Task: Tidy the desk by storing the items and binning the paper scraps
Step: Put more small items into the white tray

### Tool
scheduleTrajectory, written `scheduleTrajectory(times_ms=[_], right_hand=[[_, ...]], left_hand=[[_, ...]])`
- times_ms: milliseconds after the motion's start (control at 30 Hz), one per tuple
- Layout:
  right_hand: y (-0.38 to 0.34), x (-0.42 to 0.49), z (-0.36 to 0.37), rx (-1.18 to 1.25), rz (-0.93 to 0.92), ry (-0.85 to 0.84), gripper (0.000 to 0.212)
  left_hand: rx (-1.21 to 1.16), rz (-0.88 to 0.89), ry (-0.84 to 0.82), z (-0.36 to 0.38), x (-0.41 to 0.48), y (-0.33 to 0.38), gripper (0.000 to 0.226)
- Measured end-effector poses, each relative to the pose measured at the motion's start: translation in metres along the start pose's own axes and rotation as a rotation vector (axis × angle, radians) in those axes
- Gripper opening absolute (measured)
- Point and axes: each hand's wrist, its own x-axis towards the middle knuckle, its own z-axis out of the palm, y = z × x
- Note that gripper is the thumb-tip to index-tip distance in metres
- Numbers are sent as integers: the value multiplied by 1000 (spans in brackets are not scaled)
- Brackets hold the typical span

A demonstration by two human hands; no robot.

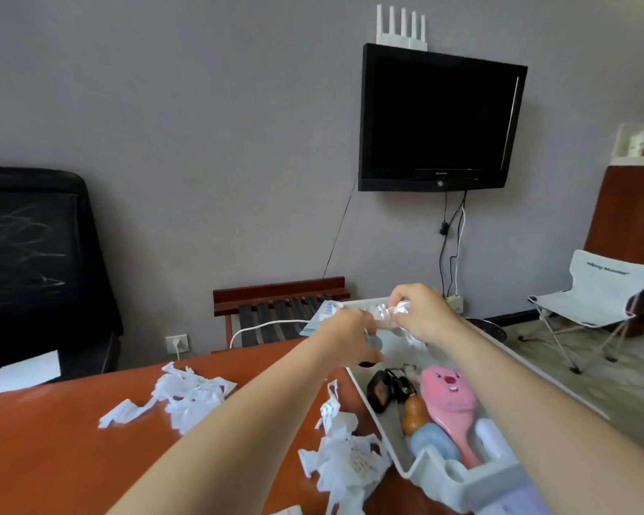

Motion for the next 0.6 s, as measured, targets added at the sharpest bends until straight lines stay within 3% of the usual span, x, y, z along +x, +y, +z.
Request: scheduleTrajectory(times_ms=[200, 467, 600], right_hand=[[12, 2, 18, -71, -32, -77, 6], [7, -4, 18, -121, -37, -257, 33], [0, -11, 4, -109, -51, -226, 22]], left_hand=[[110, -17, -55, 9, 8, -5, 42], [184, -51, -65, 12, 4, -4, 47], [211, -27, -56, -7, -10, -1, 42]])
